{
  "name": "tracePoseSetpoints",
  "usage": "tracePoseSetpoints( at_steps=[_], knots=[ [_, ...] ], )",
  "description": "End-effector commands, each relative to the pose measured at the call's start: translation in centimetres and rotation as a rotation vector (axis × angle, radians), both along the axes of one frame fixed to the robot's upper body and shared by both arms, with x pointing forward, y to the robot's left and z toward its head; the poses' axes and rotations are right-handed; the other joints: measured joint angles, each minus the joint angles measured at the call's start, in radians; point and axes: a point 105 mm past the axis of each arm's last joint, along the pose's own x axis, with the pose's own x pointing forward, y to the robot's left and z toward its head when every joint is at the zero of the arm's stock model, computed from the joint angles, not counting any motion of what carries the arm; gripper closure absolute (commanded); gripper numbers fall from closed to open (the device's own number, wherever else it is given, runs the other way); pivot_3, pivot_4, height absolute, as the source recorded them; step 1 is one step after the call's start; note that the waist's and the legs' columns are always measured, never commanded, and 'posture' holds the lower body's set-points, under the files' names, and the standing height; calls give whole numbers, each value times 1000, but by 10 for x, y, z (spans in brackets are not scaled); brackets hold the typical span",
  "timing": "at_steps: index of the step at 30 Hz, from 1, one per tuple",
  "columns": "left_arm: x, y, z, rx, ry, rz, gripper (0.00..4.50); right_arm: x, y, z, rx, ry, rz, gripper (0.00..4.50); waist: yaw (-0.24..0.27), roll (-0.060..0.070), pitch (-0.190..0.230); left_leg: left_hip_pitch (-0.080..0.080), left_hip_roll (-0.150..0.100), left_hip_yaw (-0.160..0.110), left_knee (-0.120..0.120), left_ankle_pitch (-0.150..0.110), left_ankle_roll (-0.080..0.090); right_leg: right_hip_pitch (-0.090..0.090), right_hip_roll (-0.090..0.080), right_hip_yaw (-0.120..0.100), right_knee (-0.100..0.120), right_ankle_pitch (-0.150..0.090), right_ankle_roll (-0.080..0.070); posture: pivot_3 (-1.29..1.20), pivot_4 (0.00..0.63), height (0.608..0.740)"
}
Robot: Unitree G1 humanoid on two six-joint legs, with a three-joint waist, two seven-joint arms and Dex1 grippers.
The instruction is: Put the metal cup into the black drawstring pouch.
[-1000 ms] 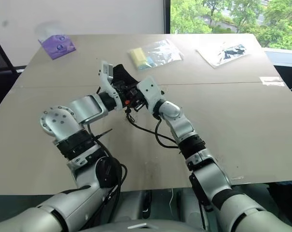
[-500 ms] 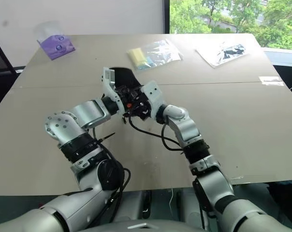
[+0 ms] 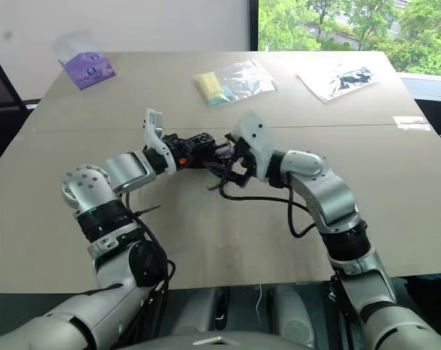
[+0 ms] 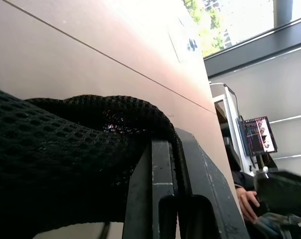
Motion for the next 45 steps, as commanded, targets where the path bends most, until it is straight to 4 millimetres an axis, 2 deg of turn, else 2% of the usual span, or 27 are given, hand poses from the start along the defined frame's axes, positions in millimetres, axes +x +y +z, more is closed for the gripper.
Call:
tracePoseSetpoints(
  at_steps=[1,9,13,18,23,29,32,34,44,45],
  knots=[
    [5,0,21,-21,-81,-8,4500,-10,-12,17,66,-26,-12,182,2,0,0,0,0,0,0,0,0,0,0,0,0,0,0,0,150,740],
    [9,9,24,-17,-94,9,4500,-15,-29,-4,101,72,-100,182,1,0,0,0,0,0,0,0,0,0,0,0,0,0,0,0,150,740],
    [11,13,31,-46,-101,12,4500,-8,-23,-24,114,140,-115,182,0,0,0,0,0,0,0,0,0,0,0,0,0,0,0,0,150,740],
    [13,17,29,-25,-86,17,4500,13,-10,-52,97,188,-151,182,-3,0,0,0,0,0,0,0,0,0,1,0,0,0,0,0,150,740],
    [12,15,27,19,-92,0,4500,33,1,-45,193,213,-181,182,-3,0,0,0,0,0,0,0,0,0,1,0,0,0,0,0,150,740],
    [9,13,27,28,-101,-7,4500,40,13,-33,264,240,-146,182,-2,0,0,0,0,0,0,0,0,0,0,0,0,0,0,0,150,740],
    [7,13,26,36,-106,-11,4500,43,21,-30,284,264,-120,1000,-3,0,0,0,0,0,0,0,0,0,0,0,0,0,0,0,150,740],
    [6,13,27,38,-110,-14,4500,45,25,-30,284,275,-109,1716,-5,0,0,0,0,0,0,0,0,-1,0,0,1,0,0,0,150,740],
    [0,10,28,50,-133,-30,4500,54,40,-32,285,311,-79,1716,-5,0,0,0,0,0,0,0,0,-1,0,0,1,0,0,0,150,740],
    [-1,10,28,50,-133,-30,4500,54,41,-32,288,313,-76,2233,-5,0,0,0,0,0,0,0,0,-1,0,0,1,0,0,0,150,740]
  ],
)
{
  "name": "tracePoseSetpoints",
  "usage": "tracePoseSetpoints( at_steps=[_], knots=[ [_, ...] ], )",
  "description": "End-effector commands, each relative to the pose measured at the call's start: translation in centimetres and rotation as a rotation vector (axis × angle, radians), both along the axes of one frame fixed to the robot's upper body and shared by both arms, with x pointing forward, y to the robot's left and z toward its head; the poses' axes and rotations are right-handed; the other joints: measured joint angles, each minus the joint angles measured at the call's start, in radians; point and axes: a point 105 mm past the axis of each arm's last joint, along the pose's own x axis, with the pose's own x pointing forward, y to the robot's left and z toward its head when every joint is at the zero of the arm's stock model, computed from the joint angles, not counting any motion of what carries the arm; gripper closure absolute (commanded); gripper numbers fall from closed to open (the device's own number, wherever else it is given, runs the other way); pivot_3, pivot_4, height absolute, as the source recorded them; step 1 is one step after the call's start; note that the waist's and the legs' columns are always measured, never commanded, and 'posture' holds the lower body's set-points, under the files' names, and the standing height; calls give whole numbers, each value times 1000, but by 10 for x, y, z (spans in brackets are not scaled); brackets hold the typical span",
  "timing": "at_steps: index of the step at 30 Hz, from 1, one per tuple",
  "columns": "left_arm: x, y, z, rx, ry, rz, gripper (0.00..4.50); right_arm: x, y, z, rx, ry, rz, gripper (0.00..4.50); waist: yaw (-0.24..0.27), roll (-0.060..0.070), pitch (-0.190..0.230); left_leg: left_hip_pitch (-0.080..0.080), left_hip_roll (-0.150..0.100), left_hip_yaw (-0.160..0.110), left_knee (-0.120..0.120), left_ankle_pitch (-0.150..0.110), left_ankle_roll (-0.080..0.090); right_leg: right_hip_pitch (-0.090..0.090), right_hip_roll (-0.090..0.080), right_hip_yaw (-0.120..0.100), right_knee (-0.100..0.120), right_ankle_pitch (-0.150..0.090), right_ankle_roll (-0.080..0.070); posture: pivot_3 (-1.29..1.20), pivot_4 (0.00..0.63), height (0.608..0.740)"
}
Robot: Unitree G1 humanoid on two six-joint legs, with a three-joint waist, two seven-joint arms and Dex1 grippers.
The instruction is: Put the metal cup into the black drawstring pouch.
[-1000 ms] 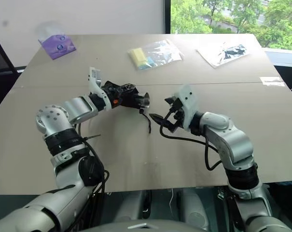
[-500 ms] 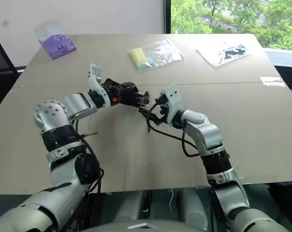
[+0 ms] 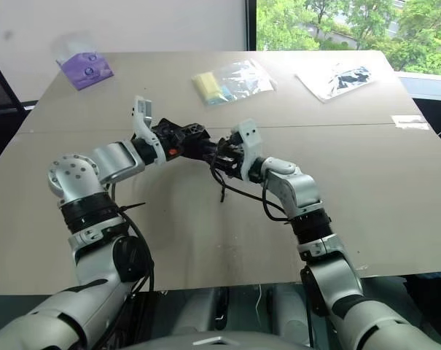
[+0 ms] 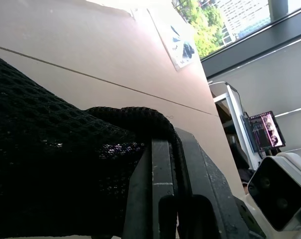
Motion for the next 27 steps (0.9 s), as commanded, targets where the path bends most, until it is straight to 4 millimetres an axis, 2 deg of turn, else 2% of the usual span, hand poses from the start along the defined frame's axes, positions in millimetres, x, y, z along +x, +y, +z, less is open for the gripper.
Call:
tracePoseSetpoints(
  at_steps=[1,5,6,11,13,18,21,27],
  knots=[
    [-6,-3,12,1,-62,-21,4500,1,5,20,50,-54,25,2393,0,0,0,0,0,0,0,0,0,0,0,0,0,0,0,0,150,740],
    [-7,-2,11,4,-61,-20,4500,1,6,23,63,-61,35,4333,0,0,0,0,0,0,0,0,0,0,0,0,0,0,0,0,150,740],
    [-7,-2,10,5,-60,-20,4500,1,7,24,64,-64,38,4427,0,0,0,0,0,0,0,0,0,0,0,0,0,0,0,0,150,740],
    [-9,-6,10,21,-62,-43,4500,-3,10,29,58,-114,79,4427,0,0,0,0,0,0,0,0,0,0,0,0,0,0,0,0,150,740],
    [-10,-8,11,30,-68,-52,4500,-8,16,29,-4,-200,113,4427,0,0,0,0,0,0,0,0,0,0,0,0,0,0,0,0,150,740],
    [-16,-19,16,29,-89,-88,4500,-24,38,26,-123,-397,223,4427,-3,0,0,0,0,0,0,0,0,0,0,0,0,0,0,0,150,740],
    [-19,-26,26,2,-115,-106,4500,-36,56,23,-190,-526,319,4427,-1,0,0,0,0,0,0,0,0,0,0,0,0,0,0,0,150,740],
    [-25,-35,35,-27,-123,-139,4500,-41,78,6,-302,-674,435,4427,-2,0,0,0,0,0,0,0,0,0,0,0,0,0,0,0,150,740]
  ],
)
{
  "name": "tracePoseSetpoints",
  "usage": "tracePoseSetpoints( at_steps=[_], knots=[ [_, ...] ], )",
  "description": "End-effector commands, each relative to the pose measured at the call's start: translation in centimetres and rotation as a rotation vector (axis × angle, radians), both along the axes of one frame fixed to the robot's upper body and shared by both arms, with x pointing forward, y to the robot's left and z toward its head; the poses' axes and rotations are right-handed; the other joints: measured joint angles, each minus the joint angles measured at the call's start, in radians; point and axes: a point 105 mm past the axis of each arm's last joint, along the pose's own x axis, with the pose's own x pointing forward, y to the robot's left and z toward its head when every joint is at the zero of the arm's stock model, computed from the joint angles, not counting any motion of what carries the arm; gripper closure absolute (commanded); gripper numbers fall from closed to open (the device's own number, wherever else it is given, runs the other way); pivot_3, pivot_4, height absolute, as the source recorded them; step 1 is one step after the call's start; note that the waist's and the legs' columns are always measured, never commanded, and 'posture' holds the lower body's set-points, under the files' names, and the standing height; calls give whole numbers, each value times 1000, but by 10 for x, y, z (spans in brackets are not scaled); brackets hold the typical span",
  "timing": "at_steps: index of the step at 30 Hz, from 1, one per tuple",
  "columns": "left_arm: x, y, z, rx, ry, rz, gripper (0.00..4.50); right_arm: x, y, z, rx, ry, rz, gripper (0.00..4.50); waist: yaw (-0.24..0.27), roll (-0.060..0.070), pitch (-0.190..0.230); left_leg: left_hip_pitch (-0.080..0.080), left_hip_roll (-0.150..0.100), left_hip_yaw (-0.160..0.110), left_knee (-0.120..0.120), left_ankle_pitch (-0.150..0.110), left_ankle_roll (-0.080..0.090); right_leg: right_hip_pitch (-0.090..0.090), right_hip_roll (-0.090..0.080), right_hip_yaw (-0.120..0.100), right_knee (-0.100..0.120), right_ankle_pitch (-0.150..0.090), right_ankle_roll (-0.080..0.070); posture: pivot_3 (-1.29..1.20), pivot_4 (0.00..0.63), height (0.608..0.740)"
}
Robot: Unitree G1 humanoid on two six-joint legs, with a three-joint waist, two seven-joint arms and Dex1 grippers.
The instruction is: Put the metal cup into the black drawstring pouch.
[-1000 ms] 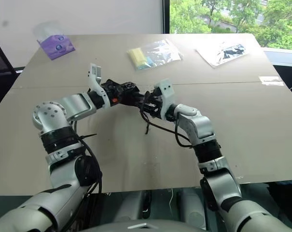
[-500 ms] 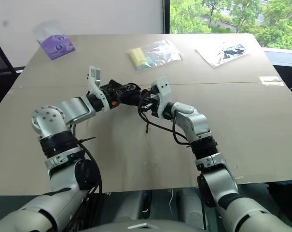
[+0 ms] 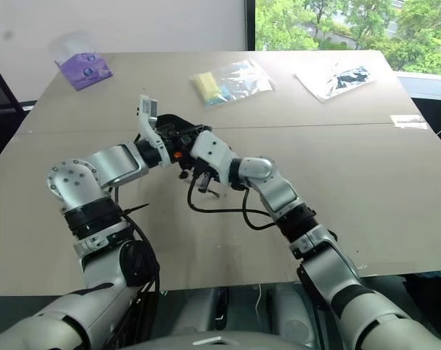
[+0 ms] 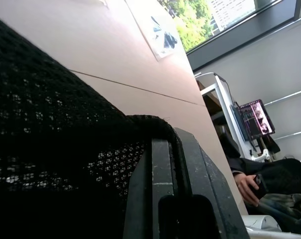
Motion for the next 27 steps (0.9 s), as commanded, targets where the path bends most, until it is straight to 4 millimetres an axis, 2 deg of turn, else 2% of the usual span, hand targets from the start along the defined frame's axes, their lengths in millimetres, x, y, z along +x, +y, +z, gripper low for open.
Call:
tracePoseSetpoints(
  at_steps=[1,6,11,16,21,27],
  knots=[
    [-10,-19,26,-37,-88,-89,4500,-17,28,-1,-61,-127,135,4427,1,0,0,0,0,0,0,0,0,0,0,0,0,0,0,0,150,740],
    [-13,-27,31,-68,-87,-107,4500,-13,38,-16,-194,-302,155,4427,1,0,0,0,0,0,0,0,0,0,0,0,0,0,0,0,150,740],
    [-13,-29,20,-83,-38,-93,4500,-10,48,-24,-288,-446,166,4427,-1,0,0,0,0,0,0,0,-1,0,0,0,0,0,0,0,150,740],
    [-15,-36,15,-117,-20,-86,4500,-9,56,-28,-322,-488,165,4427,1,-1,0,0,0,0,0,1,-1,0,0,0,0,0,0,0,150,740],
    [-13,-31,13,-120,-17,-46,4500,-3,46,-25,-267,-435,125,4427,4,-1,0,0,0,0,0,1,-1,1,0,0,0,0,0,0,150,740],
    [-5,-6,0,-101,16,55,4500,5,13,-13,-167,-316,48,4427,7,-1,0,0,0,-1,0,1,-1,1,0,-1,-1,0,0,0,150,740]
  ],
)
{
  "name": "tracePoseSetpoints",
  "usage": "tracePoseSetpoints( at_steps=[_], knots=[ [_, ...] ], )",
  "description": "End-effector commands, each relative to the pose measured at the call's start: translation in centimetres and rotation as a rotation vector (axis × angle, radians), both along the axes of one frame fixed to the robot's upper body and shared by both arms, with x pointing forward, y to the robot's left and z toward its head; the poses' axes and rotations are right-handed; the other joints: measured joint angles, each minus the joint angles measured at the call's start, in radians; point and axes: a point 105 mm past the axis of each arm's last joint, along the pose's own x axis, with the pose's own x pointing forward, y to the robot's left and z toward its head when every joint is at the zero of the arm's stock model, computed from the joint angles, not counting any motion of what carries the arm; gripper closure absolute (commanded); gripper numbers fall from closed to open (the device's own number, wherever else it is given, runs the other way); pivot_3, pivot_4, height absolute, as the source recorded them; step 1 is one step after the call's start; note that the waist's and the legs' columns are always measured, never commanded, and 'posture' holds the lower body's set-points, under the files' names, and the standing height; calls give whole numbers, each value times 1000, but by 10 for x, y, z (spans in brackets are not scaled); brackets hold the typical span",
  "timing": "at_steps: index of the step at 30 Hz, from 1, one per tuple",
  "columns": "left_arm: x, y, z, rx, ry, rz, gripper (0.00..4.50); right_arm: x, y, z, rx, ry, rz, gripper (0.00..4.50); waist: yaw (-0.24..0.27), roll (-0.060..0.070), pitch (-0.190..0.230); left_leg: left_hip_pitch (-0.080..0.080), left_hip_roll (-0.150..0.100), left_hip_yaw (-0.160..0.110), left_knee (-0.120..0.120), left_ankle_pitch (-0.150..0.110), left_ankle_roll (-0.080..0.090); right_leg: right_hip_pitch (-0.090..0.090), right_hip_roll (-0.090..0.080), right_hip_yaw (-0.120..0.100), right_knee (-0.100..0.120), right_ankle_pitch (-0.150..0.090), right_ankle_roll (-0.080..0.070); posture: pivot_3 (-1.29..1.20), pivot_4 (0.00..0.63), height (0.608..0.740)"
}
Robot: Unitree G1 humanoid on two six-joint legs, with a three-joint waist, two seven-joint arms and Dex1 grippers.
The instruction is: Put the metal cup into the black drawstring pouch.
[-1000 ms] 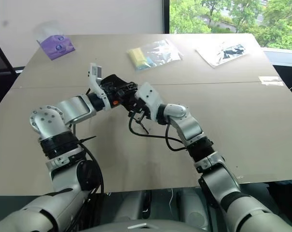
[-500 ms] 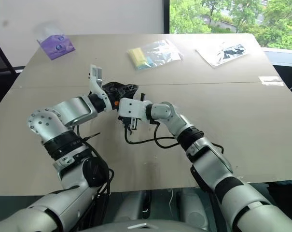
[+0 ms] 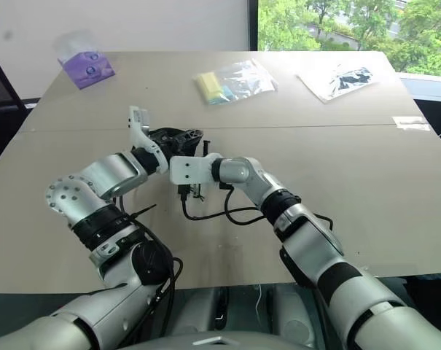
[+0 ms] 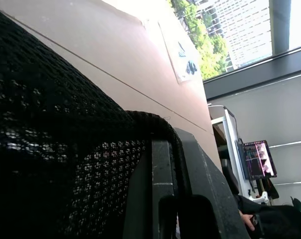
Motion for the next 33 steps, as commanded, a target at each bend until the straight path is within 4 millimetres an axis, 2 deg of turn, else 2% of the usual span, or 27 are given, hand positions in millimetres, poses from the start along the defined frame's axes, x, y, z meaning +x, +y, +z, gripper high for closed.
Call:
tracePoseSetpoints(
  at_steps=[1,4,9,15,20,21,22,24,27,29,33],
  knots=[
    [-3,-11,10,-5,-68,-64,4500,-8,-8,9,39,63,27,4427,0,0,0,0,0,0,0,0,0,0,0,0,0,0,0,0,150,740],
    [-2,-5,5,-2,-55,-61,4500,-13,-22,18,97,125,14,3491,-4,0,0,0,0,0,0,0,0,0,0,0,0,0,0,0,150,740],
    [3,3,1,8,-50,-56,4500,-19,-48,32,160,259,-44,1297,-3,0,0,1,0,0,0,0,0,0,1,0,0,0,0,0,150,740],
    [10,10,0,33,-59,-61,4500,-37,-78,60,301,419,-73,1297,4,0,0,0,0,-1,0,0,0,0,0,0,0,0,0,0,150,740],
    [15,14,6,29,-115,-56,4500,-43,-96,66,402,519,-106,1297,4,0,0,0,0,-1,0,0,0,0,0,0,0,0,0,0,150,740],
    [15,15,8,32,-135,-52,4500,-45,-101,63,411,539,-112,1297,4,0,0,0,0,0,0,0,0,0,0,0,0,0,0,0,150,740],
    [15,16,11,25,-150,-53,4500,-46,-106,61,419,556,-124,748,5,0,0,0,0,0,0,0,0,0,0,0,0,0,0,0,150,740],
    [15,19,15,20,-163,-51,4500,-43,-115,55,448,586,-184,31,5,0,0,0,0,0,0,0,0,0,0,0,0,0,0,0,150,740],
    [15,22,16,18,-169,-54,4500,-38,-121,44,466,634,-236,31,3,0,0,0,0,0,0,0,0,0,0,0,0,0,0,0,150,740],
    [14,23,17,14,-173,-61,4500,-26,-123,32,464,645,-305,31,1,0,0,0,0,0,0,0,0,0,0,0,0,0,0,0,150,740],
    [14,24,21,14,-181,-74,4500,-13,-108,16,466,685,-333,31,0,0,0,1,0,0,0,0,0,0,1,0,0,0,0,0,150,740]
  ],
)
